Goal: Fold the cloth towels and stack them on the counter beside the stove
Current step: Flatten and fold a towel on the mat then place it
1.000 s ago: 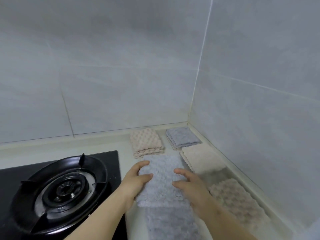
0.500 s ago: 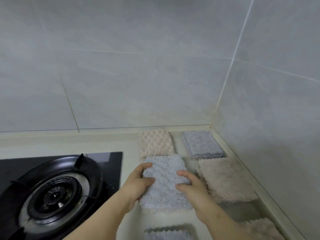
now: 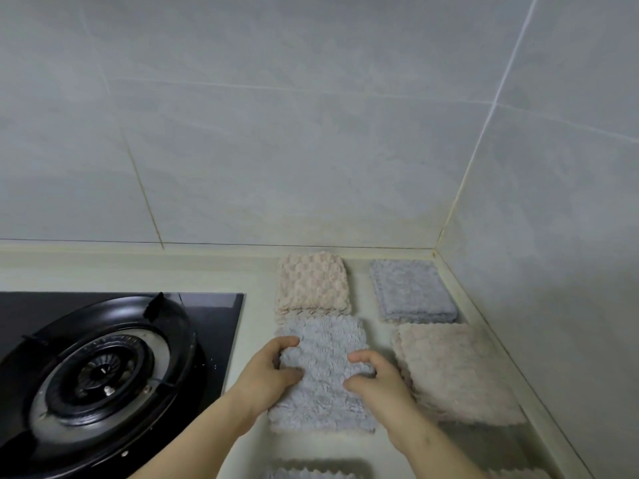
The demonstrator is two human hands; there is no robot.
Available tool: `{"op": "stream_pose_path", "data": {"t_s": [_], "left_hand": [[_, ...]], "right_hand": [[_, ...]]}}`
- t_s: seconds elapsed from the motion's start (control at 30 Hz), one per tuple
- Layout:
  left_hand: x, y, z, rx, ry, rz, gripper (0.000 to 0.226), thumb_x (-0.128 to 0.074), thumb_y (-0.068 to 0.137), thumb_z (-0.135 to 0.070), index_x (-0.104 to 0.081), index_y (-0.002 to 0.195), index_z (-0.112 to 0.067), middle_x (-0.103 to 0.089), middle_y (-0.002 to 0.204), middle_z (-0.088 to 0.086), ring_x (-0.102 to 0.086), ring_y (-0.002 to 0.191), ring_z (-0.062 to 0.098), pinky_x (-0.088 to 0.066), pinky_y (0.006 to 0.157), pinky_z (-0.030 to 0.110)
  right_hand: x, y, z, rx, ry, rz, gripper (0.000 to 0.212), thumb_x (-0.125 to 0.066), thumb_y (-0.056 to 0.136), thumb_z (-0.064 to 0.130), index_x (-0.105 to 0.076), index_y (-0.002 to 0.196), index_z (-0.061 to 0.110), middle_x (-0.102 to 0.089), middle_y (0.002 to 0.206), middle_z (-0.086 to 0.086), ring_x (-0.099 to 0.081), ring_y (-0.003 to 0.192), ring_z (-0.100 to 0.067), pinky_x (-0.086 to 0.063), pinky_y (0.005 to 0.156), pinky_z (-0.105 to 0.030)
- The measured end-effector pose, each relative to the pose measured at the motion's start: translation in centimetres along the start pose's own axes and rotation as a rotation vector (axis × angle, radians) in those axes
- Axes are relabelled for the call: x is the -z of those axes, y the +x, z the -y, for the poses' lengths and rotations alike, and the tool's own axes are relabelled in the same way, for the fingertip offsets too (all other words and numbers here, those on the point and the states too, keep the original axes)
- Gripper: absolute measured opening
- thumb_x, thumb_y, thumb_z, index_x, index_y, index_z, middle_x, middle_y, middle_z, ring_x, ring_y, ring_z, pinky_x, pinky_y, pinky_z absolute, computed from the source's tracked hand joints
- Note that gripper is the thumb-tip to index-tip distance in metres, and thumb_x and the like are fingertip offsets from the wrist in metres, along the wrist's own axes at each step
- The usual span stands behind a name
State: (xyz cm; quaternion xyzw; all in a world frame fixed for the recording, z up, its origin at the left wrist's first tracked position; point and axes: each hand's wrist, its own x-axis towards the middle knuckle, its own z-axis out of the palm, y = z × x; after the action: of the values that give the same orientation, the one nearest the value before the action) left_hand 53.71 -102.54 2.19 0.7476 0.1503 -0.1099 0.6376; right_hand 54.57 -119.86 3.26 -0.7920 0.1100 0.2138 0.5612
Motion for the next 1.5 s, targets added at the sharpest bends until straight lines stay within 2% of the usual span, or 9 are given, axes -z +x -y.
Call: {"op": "stream_pose_path", "data": {"t_s": [0.2, 0.33, 0.57, 0.63, 0.7, 0.83, 1.0, 1.27, 1.5], "left_hand": [[0.2, 0.4, 1.4, -0.012, 0.189, -0.008, 0.039, -0.064, 0.087, -0.016, -0.05, 0.122, -0.02, -0.059, 0.101, 0.002, -0.062, 0.079, 0.014, -0.054, 0.074, 0.027], [0.3, 0.5, 2.6, -0.075, 0.528, -0.05, 0.047, -0.059, 0.089, -0.034, -0.039, 0.132, -0.034, -0.033, 0.122, -0.002, -0.052, 0.089, 0.003, -0.039, 0.091, 0.019], [-0.2, 0.3, 3.3, -0.044, 0.72, -0.038, 0.054, -0.047, 0.093, -0.045, -0.026, 0.141, -0.038, -0.01, 0.15, 0.005, -0.035, 0.13, 0.028, -0.03, 0.111, 0.039], [-0.1, 0.1, 2.9, -0.052, 0.709, -0.041, 0.054, -0.048, 0.092, -0.044, -0.026, 0.141, -0.039, -0.003, 0.153, 0.006, -0.033, 0.132, 0.031, -0.027, 0.112, 0.039], [0.1, -0.6, 2.4, -0.07, 0.674, -0.067, 0.054, -0.052, 0.091, -0.042, -0.029, 0.14, -0.039, 0.001, 0.154, 0.005, -0.033, 0.133, 0.03, -0.027, 0.112, 0.036], [1.3, -3.1, 1.1, -0.127, 0.553, -0.166, 0.055, -0.054, 0.091, -0.038, -0.032, 0.141, -0.029, -0.012, 0.153, 0.003, -0.037, 0.13, 0.022, -0.033, 0.108, 0.031], [5.4, -8.5, -0.2, -0.18, 0.39, -0.408, 0.046, -0.056, 0.09, -0.026, -0.045, 0.134, -0.02, -0.05, 0.13, -0.002, -0.056, 0.104, 0.014, -0.042, 0.091, 0.024], [17.7, -23.1, 3.6, -0.092, 0.148, -0.785, 0.023, -0.055, 0.091, -0.027, -0.059, 0.114, -0.029, -0.062, 0.103, -0.014, -0.057, 0.093, 0.002, -0.043, 0.08, 0.019], [30.3, -39.7, 12.9, 0.027, 0.067, -1.084, 0.019, -0.053, 0.092, -0.025, -0.061, 0.109, -0.027, -0.065, 0.103, -0.006, -0.06, 0.095, 0.009, -0.044, 0.072, 0.019]], "right_hand": [[-0.8, 1.0, -0.9, 0.039, -0.108, -0.056, 0.025, -0.06, 0.081, 0.01, -0.054, 0.094, 0.031, -0.049, 0.065, 0.002, -0.032, 0.042, -0.011, -0.027, 0.049, -0.024], [-1.5, 2.5, -2.7, 0.066, -0.323, -0.115, 0.03, -0.063, 0.071, 0.031, -0.048, 0.084, 0.054, -0.054, 0.057, 0.006, -0.043, 0.045, -0.013, -0.038, 0.054, -0.026], [-1.7, 1.3, -1.8, 0.148, -0.404, -0.097, 0.026, -0.054, 0.092, 0.019, -0.048, 0.115, 0.028, -0.052, 0.112, -0.003, -0.039, 0.042, -0.006, -0.027, 0.035, -0.013], [-1.6, 1.0, -1.6, 0.16, -0.449, -0.12, 0.03, -0.053, 0.091, 0.02, -0.049, 0.119, 0.03, -0.049, 0.118, -0.003, -0.05, 0.057, -0.008, -0.037, 0.046, -0.015], [-1.7, 0.2, -0.9, 0.182, -0.502, -0.157, 0.035, -0.051, 0.089, 0.021, -0.049, 0.122, 0.032, -0.04, 0.131, -0.001, -0.055, 0.1, -0.018, -0.049, 0.081, -0.028], [-2.5, -2.2, 1.6, 0.332, -0.591, -0.244, 0.038, -0.047, 0.092, 0.025, -0.046, 0.129, 0.032, -0.03, 0.146, 0.006, -0.026, 0.134, -0.023, -0.028, 0.11, -0.036], [-8.1, -5.1, 5.0, 0.515, -0.443, -0.082, 0.032, -0.053, 0.088, 0.019, -0.053, 0.119, 0.028, -0.042, 0.133, 0.006, -0.037, 0.125, -0.019, -0.033, 0.102, -0.03], [-24.6, -15.2, 7.1, 0.671, -0.337, 0.366, 0.025, -0.056, 0.088, 0.023, -0.056, 0.112, 0.028, -0.049, 0.12, 0.008, -0.048, 0.113, -0.014, -0.046, 0.093, -0.033], [-42.2, -28.4, 5.0, 0.682, -0.357, 0.698, 0.022, -0.054, 0.088, 0.016, -0.058, 0.108, 0.022, -0.054, 0.118, 0.004, -0.051, 0.11, -0.011, -0.037, 0.081, -0.021]]}}
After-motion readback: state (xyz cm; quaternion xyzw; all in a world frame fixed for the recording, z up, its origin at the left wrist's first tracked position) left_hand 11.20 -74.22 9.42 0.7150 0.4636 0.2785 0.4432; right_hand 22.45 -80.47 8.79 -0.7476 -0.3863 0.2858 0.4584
